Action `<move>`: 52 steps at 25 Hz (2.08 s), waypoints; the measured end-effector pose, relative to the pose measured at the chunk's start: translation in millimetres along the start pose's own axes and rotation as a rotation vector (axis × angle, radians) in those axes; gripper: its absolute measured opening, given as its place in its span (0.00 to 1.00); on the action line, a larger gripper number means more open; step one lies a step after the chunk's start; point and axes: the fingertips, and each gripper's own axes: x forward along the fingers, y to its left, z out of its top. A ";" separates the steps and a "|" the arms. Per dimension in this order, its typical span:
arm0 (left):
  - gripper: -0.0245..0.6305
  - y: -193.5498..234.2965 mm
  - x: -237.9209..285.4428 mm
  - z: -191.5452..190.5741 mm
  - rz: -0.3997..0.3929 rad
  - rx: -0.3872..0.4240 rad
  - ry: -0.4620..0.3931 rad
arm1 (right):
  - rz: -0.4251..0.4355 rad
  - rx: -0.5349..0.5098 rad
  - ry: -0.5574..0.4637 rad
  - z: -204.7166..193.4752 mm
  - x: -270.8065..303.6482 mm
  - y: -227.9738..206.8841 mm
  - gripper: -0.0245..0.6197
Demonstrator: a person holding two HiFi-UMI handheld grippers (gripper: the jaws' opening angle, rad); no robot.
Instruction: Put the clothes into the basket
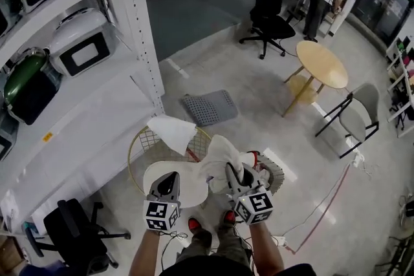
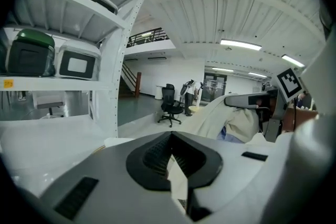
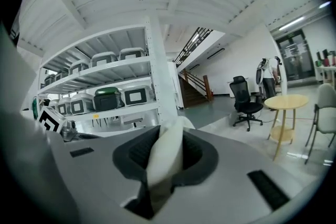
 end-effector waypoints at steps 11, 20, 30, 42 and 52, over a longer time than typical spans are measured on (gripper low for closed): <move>0.04 -101.5 64.4 8.0 -0.171 0.055 0.024 | -0.193 0.026 -0.034 4.2 -75.4 -104.8 0.16; 0.04 -188.9 105.2 -10.4 -0.235 0.057 0.080 | -0.266 0.058 0.004 -17.0 -130.2 -186.3 0.16; 0.04 -230.7 144.9 -60.1 -0.195 0.038 0.158 | -0.237 0.088 0.137 -86.8 -137.5 -247.5 0.16; 0.04 -228.5 189.3 -156.6 -0.130 -0.020 0.273 | -0.202 0.186 0.264 -214.5 -109.0 -295.6 0.16; 0.04 -223.2 203.5 -228.3 -0.103 -0.045 0.365 | -0.210 0.235 0.368 -304.6 -100.9 -319.7 0.16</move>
